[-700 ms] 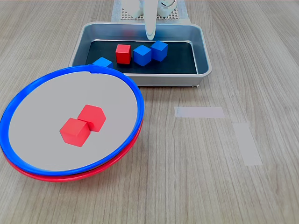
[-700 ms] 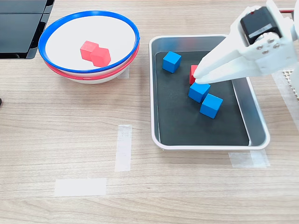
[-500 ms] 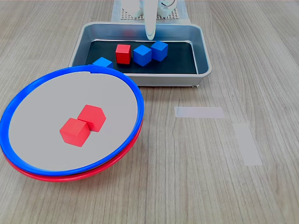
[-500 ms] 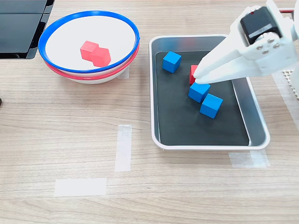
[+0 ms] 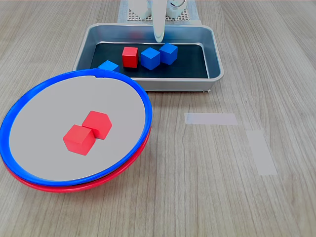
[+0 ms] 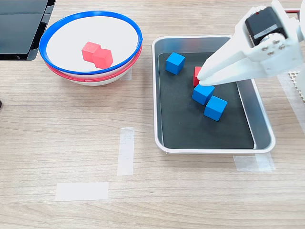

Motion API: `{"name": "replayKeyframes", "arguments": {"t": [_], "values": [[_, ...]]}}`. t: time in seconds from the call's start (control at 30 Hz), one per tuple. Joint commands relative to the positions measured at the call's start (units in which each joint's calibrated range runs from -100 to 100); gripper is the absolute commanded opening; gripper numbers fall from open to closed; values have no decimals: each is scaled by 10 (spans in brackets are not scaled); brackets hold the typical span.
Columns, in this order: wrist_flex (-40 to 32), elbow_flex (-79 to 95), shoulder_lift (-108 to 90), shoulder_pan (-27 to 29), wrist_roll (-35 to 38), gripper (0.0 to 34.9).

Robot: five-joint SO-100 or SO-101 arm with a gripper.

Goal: Resolve any anomalies and move all blocks to matching dishes

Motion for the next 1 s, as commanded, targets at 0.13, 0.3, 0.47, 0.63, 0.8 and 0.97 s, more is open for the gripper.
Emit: {"name": "replayKeyframes", "arguments": {"t": [0.13,0.3,0.47,0.63,0.8,0.97], "values": [[3,0,-3,-3,2,3],[3,0,-3,-3,2,3],[3,0,-3,-3,2,7],[3,0,-3,-10,-11,3],[-138,-66,181,35,50,5],[-243,-206,441,51,61,91]]}}
